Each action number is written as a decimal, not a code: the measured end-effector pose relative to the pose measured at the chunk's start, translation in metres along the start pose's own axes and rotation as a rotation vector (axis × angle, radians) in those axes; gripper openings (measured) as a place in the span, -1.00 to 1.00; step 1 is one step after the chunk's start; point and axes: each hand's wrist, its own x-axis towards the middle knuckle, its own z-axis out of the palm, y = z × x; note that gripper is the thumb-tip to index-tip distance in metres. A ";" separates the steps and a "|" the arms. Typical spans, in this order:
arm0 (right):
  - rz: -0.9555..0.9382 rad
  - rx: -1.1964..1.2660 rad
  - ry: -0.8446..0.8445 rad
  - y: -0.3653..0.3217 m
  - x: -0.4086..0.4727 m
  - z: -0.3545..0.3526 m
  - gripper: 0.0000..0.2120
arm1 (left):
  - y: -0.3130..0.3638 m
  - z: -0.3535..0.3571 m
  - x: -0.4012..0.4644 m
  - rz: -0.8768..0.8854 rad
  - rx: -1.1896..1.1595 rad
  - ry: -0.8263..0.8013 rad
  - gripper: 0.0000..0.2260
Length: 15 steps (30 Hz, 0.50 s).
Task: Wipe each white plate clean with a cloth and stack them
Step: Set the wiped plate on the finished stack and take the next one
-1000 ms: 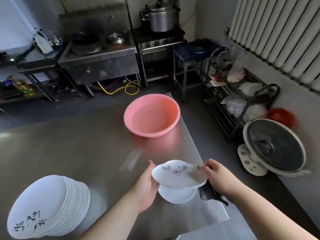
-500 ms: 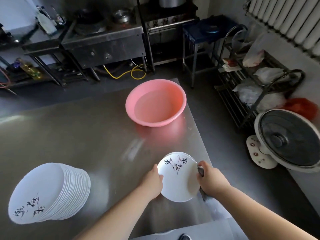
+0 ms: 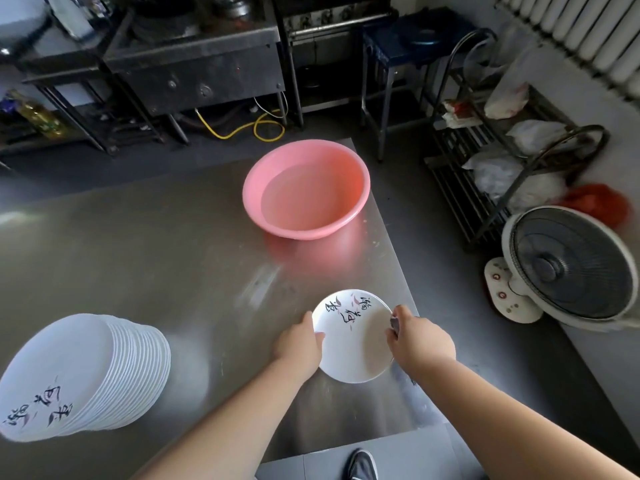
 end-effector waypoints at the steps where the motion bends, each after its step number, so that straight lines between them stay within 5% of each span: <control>1: 0.002 -0.032 0.014 0.000 -0.001 -0.002 -0.87 | 0.000 0.000 0.000 0.002 -0.002 0.001 -0.75; 9: -0.006 -0.160 0.089 -0.014 -0.021 -0.033 -0.74 | -0.016 -0.017 -0.013 0.114 -0.103 -0.074 -0.33; 15: -0.112 -0.072 0.127 -0.090 -0.044 -0.049 -0.73 | -0.070 -0.073 -0.053 0.149 -0.110 0.094 -0.46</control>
